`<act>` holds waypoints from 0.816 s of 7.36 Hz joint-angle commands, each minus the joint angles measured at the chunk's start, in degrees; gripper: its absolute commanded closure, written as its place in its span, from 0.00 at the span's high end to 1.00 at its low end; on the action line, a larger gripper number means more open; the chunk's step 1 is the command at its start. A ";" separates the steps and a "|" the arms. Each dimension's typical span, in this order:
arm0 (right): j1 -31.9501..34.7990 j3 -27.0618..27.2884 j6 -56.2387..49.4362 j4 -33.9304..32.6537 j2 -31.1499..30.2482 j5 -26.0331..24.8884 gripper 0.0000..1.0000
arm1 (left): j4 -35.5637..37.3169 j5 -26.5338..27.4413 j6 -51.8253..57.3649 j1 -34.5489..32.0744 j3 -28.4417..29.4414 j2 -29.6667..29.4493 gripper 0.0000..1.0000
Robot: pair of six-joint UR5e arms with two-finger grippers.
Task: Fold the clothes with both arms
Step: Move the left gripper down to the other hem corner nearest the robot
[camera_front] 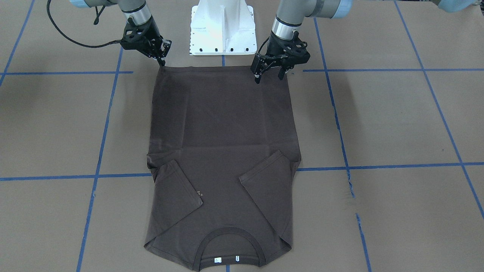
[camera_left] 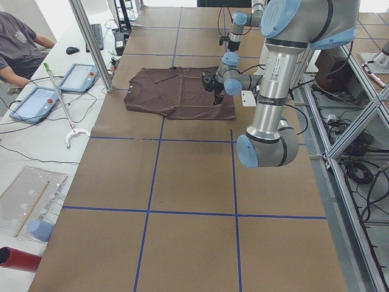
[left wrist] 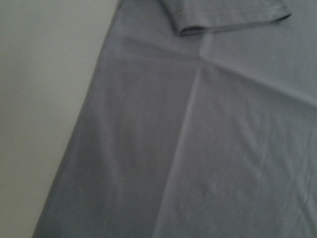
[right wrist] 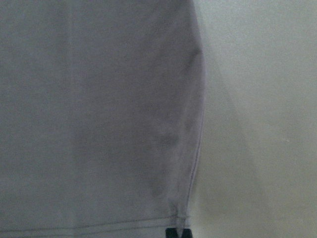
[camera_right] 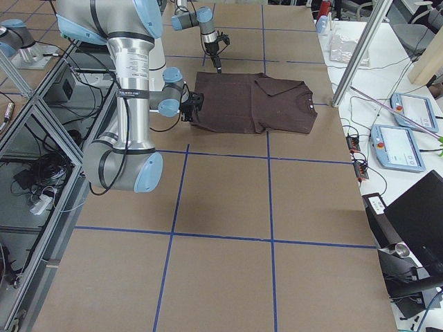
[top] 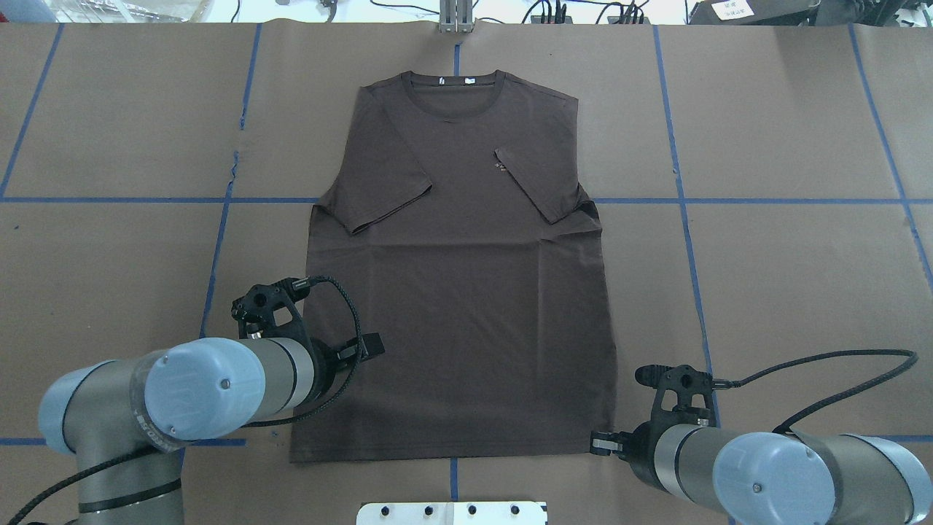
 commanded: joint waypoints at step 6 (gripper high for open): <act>1.36 1.37 -0.47 0.09 0.19 0.46 0.00 | 4.12 2.76 -7.15 7.12 -0.84 5.62 0.97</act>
